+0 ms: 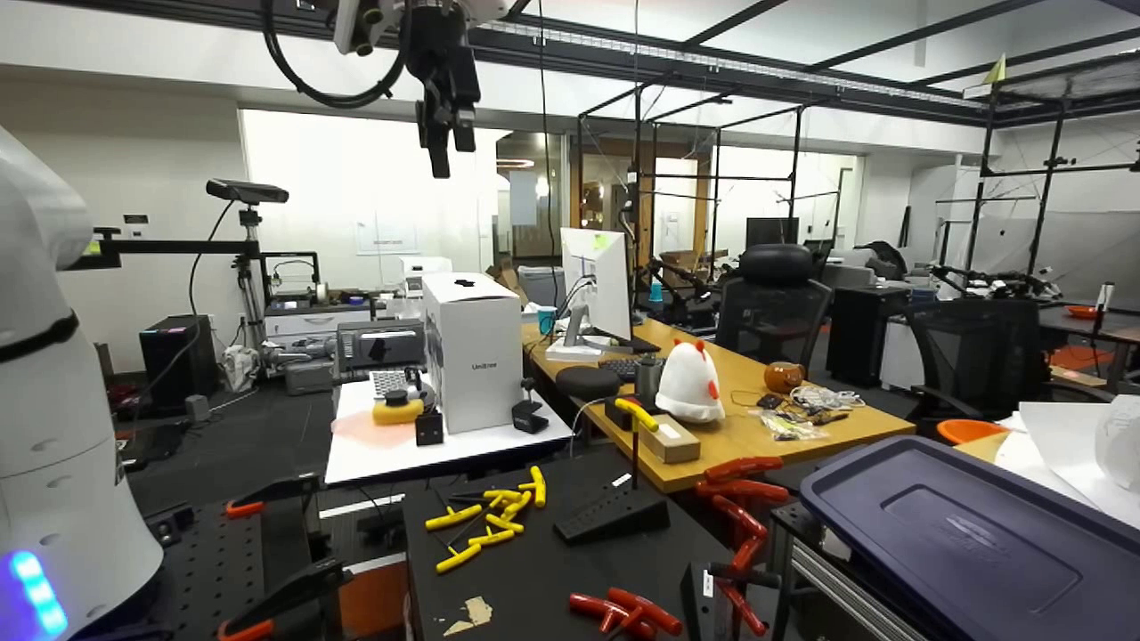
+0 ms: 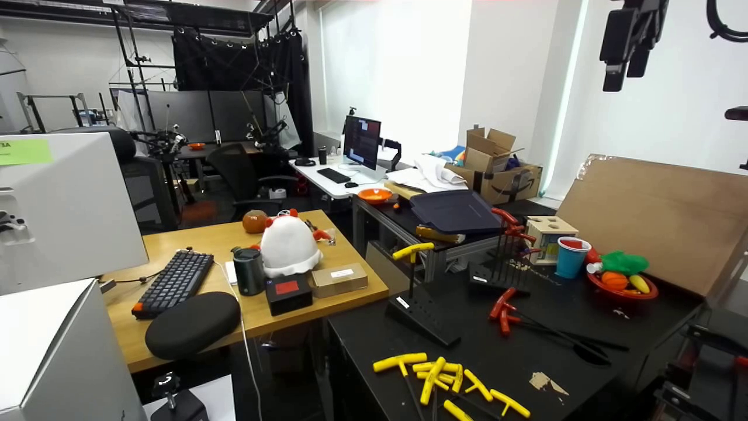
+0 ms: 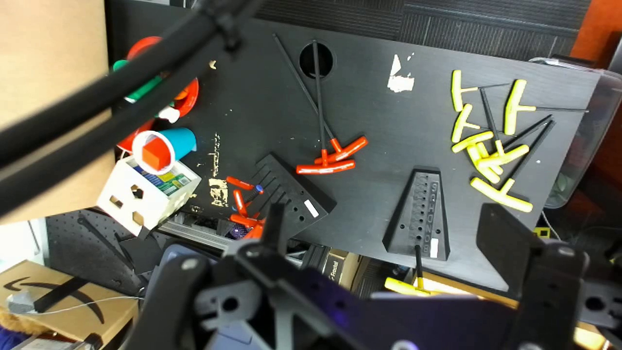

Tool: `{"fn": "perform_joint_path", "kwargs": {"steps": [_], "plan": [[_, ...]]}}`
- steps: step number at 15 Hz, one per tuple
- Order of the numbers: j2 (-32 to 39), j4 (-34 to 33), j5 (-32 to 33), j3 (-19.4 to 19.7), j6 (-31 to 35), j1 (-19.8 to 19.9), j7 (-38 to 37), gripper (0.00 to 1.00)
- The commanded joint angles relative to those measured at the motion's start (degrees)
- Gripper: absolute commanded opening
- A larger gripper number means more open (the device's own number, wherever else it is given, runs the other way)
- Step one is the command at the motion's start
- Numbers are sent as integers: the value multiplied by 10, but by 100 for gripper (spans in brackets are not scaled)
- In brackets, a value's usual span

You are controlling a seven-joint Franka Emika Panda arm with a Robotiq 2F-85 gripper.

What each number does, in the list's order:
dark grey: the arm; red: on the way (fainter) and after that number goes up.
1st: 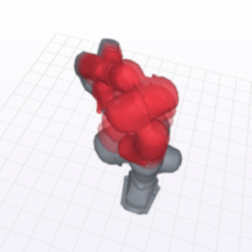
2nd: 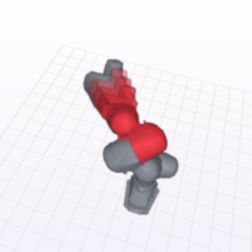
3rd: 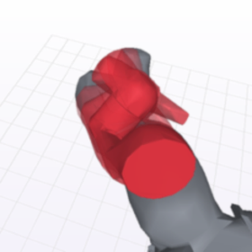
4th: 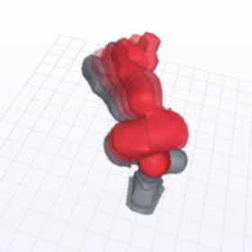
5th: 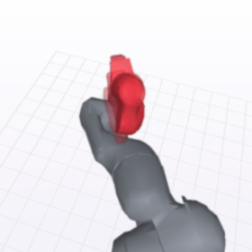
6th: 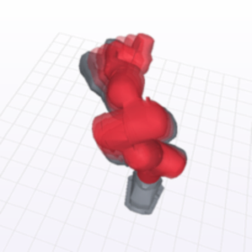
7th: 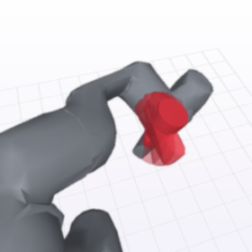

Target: Pick up the orange object tool and put it on the table

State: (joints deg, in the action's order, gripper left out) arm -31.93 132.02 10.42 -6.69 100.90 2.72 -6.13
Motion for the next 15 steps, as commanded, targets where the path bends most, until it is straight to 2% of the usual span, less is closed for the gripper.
{"fn": "perform_joint_path", "kwargs": {"steps": [1,6,10,15], "plan": [[1,-1,5,9,-2,-12,-5,100],[-5,4,-4,12,-3,-17,-6,100],[32,-21,-27,34,5,-14,1,100],[72,-33,-52,64,46,-7,0,100]]}}
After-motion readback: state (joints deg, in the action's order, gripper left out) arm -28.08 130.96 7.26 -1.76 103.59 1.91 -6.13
